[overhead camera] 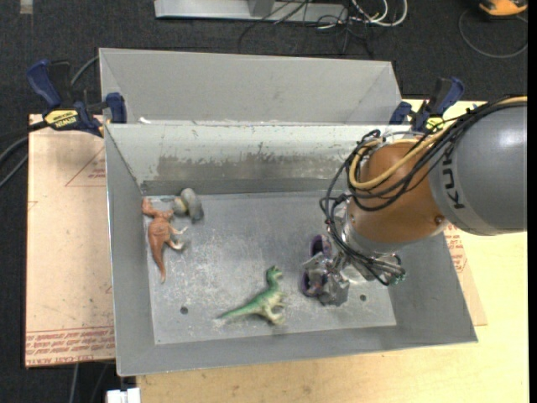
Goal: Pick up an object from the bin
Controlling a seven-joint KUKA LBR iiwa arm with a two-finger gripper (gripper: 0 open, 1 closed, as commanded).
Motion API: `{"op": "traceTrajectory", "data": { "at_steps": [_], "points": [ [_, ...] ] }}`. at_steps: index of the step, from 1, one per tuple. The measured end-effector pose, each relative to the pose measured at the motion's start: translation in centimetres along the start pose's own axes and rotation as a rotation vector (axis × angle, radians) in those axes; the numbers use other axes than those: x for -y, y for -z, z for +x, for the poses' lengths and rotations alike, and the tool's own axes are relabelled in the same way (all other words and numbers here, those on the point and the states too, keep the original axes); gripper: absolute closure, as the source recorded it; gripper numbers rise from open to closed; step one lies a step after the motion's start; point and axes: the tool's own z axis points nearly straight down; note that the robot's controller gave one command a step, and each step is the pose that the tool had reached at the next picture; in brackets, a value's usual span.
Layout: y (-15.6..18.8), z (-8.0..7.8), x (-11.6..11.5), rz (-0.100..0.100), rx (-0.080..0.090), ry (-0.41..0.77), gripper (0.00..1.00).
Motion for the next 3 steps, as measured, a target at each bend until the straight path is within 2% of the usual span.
{"op": "traceTrajectory", "data": {
  "at_steps": [1,2,3],
  "points": [
    [0.0,0.0,0.0,0.000,0.000,-0.001,1.00],
    [6.5,0.0,-0.6,0.000,0.003,-0.004,1.00],
    [9.7,0.6,-0.8,0.000,0.003,-0.030,1.00]
  ]
}}
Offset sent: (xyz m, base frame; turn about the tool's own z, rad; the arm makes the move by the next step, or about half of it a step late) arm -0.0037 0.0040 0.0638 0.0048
